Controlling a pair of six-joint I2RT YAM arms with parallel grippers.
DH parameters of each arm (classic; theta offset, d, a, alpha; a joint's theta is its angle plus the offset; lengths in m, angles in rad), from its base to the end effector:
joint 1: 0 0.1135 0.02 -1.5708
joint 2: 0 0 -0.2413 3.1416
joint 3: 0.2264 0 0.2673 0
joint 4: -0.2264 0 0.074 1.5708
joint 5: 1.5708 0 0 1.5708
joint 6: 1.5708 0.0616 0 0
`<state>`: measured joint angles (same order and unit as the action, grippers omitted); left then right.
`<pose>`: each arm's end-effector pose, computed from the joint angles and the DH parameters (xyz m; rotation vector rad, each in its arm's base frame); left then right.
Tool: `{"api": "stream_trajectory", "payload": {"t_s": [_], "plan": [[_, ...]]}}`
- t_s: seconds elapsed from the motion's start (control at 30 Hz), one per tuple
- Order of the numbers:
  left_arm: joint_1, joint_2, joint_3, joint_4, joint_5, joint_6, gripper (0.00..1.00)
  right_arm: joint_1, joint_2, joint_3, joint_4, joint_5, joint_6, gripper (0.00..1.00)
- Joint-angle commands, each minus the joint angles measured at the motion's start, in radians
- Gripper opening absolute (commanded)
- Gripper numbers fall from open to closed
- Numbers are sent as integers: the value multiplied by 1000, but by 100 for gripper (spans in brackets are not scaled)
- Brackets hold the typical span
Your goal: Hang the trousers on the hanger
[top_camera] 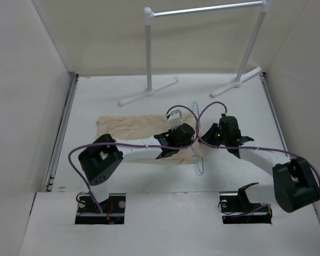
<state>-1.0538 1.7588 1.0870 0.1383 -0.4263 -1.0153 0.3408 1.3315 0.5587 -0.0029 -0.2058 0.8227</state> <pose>0.2289 -0.3511 0.1692 -0.2233 2.1466 -0.8141 0.2664 0.1078 0.1150 0.4858 2.4261 0.7836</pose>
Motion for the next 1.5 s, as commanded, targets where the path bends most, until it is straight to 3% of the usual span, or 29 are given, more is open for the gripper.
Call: {"api": "stream_trajectory", "payload": {"t_s": [0.0, 0.17, 0.43, 0.5, 0.63, 0.73, 0.87, 0.93, 1.0, 1.03, 1.23, 1.47], "plan": [[19, -45, -35, -25, -9, 10, 0, -39, -127, 70, -41, 12, -3, 13], [73, -148, -140, -68, -42, 38, 0, -144, -205, 115, -166, 8, -53, 12], [197, -366, -300, -200, -94, 121, 0, -208, -245, 50, -203, 45, -40, 11], [222, -400, -332, -197, -80, 138, 0, -194, -204, 55, -166, 25, -33, 22], [217, -387, -320, -201, -69, 139, 0, -46, -33, 124, -126, -12, -31, 60], [211, -386, -314, -209, -86, 142, 0, 5, 53, 132, -109, 29, -14, 65], [240, -424, -341, -229, -91, 155, 0, 17, 144, 107, -31, -30, 18, 54], [248, -439, -352, -230, -88, 164, 0, 16, 166, 84, 67, -102, 53, 40], [251, -444, -354, -243, -89, 179, 0, 8, 167, 61, 125, -125, 99, 18], [252, -446, -351, -256, -92, 188, 0, -4, 158, 55, 130, -124, 107, 13], [300, -492, -351, -301, -100, 248, 0, -92, 48, 29, 64, -81, 67, 8], [340, -495, -314, -319, -103, 322, 0, -98, 46, 4, 40, -72, 50, 9]]}}
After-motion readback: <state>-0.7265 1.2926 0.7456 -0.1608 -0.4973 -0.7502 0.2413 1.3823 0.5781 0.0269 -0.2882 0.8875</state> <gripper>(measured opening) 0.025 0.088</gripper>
